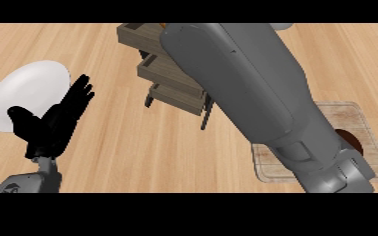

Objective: Pick the croissant from the cutting board and place it in the tiered basket

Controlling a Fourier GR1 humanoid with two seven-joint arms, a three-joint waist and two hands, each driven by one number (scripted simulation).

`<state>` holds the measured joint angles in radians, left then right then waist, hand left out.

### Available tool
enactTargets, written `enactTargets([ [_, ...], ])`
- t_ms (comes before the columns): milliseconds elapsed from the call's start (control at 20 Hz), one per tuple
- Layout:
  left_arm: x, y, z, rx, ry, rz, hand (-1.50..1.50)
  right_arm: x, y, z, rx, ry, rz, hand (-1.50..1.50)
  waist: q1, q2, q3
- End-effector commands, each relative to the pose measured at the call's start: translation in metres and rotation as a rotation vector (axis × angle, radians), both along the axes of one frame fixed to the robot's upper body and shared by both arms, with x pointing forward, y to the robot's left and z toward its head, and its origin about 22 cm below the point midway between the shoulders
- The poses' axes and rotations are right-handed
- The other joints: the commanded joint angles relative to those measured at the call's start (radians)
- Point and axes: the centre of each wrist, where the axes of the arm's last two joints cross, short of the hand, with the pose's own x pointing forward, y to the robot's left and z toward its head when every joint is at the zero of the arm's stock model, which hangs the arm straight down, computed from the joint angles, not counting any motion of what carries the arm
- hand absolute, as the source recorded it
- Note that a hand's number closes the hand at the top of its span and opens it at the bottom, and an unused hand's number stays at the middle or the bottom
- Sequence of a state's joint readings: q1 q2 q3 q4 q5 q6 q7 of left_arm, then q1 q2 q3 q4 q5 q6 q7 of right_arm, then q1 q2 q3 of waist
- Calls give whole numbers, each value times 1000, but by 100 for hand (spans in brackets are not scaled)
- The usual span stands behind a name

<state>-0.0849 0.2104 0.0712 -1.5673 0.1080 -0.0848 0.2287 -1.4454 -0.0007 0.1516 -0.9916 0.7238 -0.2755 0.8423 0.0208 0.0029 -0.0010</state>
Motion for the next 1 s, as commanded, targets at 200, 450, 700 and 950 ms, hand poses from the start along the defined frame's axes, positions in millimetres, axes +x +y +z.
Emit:
enactTargets([
  [200,-15,11,-8,-2,11,12,0,10,-38,19,386,-49,-22,-150,-1,-2,1],
  [450,-18,7,-11,7,15,16,0,6,-66,51,565,-117,-60,-150,-7,-3,1],
  [700,-5,23,-5,0,-1,54,0,2,-120,57,602,-184,-163,-150,-33,-8,1],
  [950,-10,3,-10,2,23,50,0,-20,-184,60,623,-226,-236,-150,-42,-11,2],
])
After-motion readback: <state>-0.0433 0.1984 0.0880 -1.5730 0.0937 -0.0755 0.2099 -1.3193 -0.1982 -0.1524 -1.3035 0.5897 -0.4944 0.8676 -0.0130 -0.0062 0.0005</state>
